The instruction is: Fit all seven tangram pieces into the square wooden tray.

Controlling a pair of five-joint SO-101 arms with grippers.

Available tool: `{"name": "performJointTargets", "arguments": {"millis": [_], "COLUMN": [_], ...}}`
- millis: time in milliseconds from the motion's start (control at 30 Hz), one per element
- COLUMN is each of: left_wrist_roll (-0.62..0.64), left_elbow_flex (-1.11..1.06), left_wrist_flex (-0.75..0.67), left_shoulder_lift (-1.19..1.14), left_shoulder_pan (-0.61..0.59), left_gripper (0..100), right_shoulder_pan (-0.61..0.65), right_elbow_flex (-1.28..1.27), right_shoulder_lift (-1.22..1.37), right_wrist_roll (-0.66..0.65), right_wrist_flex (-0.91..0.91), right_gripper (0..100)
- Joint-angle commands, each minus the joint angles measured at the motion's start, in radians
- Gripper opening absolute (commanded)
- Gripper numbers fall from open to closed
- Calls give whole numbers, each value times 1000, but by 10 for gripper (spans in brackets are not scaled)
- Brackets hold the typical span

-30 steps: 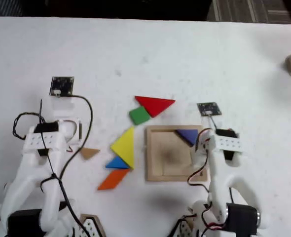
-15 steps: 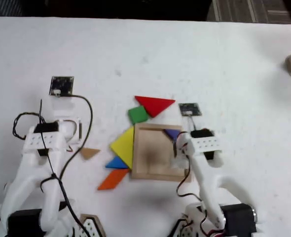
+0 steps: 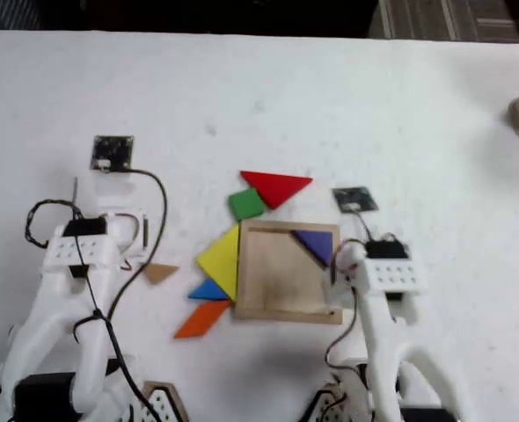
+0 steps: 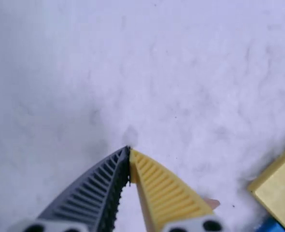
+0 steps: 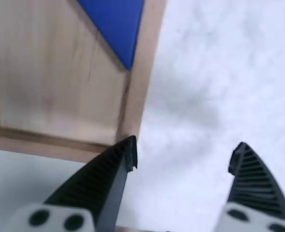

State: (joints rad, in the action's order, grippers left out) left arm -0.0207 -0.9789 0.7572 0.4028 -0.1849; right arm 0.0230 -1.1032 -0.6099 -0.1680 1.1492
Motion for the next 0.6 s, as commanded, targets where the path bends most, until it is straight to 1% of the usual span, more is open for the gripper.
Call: {"name": "performJointTargets", "arguments": {"millis": [0,67,167,267,333,433,567], "left_wrist_roll": [-6,-5,-3,3,54,124,127], "left_elbow_flex": [5,5,6,11,11,12,8], "left_wrist_flex": [-14,-12,32,72,78,77,72], "left_shoulder_lift": [41,41,41,47,47,42,42], "left_shoulder_pan": [79,105,159,239,278,291,289], "left_gripper": [24,24,36,127,190,240,242], "right_shoulder_pan": [-79,-124,-157,-160,-162,-199,-266], "right_elbow_flex": [-63,-100,-121,-123,-123,-123,-121], "right_shoulder_lift": [-128,-159,-160,-134,-113,-76,-30], "right_wrist_roll": [-20,-21,-23,-25,-25,-25,-35], "right_wrist_flex": [-21,-44,-54,-58,-71,-108,-165], "right_gripper": [304,304,289,257,246,245,245]}}
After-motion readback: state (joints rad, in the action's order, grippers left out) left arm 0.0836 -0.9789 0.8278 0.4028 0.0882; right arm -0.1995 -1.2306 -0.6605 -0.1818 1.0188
